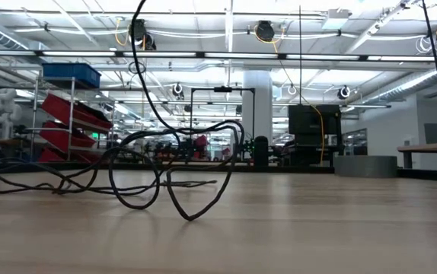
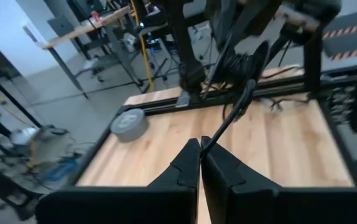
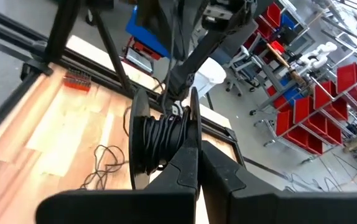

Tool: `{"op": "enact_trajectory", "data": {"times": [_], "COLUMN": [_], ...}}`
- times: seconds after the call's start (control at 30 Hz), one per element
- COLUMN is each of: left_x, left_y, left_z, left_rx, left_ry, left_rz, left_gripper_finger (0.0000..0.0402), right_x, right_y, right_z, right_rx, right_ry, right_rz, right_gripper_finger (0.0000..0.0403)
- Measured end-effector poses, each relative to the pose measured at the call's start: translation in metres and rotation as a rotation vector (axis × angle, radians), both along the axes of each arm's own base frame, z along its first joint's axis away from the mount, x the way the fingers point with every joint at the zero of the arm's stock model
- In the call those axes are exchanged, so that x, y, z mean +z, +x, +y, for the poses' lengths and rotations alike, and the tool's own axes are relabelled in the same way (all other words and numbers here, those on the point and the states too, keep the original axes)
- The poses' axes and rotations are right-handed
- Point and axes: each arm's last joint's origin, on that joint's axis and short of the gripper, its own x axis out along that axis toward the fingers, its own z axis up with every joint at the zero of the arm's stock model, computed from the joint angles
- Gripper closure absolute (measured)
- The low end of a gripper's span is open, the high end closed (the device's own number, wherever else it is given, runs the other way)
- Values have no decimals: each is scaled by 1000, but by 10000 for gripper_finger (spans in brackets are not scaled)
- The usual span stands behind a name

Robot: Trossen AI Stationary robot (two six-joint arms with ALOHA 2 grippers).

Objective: Coil cords
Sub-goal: Coil the black wire onto the spool

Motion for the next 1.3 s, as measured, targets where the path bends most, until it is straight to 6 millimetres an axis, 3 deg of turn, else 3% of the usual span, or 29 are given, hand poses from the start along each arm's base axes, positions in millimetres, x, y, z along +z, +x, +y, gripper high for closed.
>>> {"op": "enact_trajectory", "data": {"times": [0.43,0.63,0.8,1.13,1.3], "left_x": [7,9,11,7,3], "left_y": [1,2,4,30,47], "left_z": [-1,-3,-5,-5,-7], "left_rx": [-2,-38,-65,-35,-109], "left_ry": [-58,-101,-138,-109,-108], "left_rz": [-35,-46,-59,-114,-123], "left_gripper_finger": [389,389,389,389,389], "right_x": [-24,-32,-30,-41,-41], "right_y": [17,28,34,50,54], "right_z": [3,-5,-12,-14,-16], "right_rx": [3,-183,-244,-268,-318], "right_ry": [-206,-287,-240,-270,-286], "right_rz": [104,72,31,47,23], "right_gripper_finger": [403,403,403,403,403]}}
